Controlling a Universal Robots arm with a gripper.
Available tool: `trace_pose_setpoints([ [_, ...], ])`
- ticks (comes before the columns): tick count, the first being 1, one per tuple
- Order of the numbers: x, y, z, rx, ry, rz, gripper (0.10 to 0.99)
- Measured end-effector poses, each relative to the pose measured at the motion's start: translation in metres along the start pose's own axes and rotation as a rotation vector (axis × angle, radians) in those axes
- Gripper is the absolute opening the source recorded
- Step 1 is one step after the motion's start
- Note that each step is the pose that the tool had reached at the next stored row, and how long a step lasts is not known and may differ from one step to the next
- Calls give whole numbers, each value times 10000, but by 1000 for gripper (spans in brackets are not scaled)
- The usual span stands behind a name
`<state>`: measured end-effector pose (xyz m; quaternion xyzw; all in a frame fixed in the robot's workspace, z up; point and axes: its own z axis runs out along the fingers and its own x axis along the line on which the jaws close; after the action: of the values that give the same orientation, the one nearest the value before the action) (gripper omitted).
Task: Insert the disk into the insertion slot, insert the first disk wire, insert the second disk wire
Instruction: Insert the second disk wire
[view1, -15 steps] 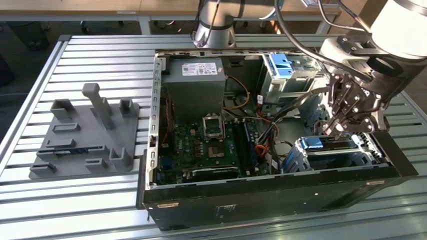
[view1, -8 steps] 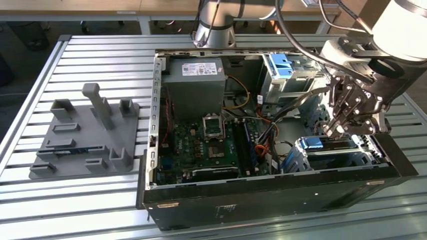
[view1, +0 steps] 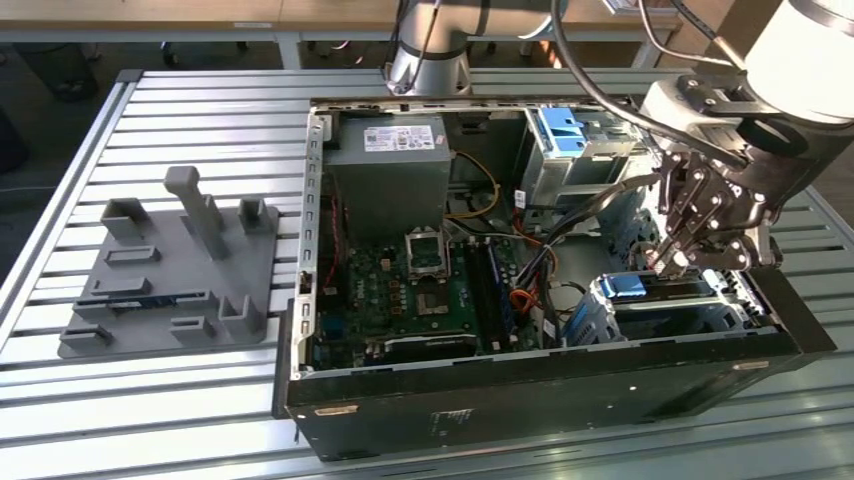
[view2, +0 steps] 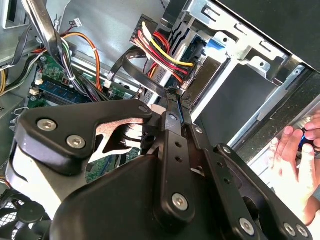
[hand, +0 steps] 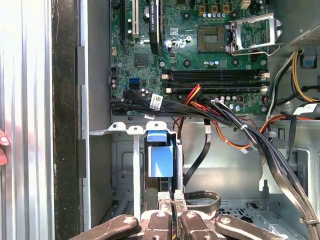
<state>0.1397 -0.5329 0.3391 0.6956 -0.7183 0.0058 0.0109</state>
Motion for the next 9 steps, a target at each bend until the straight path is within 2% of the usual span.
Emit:
trace_pose_setpoints([
  [9, 10, -1, 13, 0, 0, 0, 145],
])
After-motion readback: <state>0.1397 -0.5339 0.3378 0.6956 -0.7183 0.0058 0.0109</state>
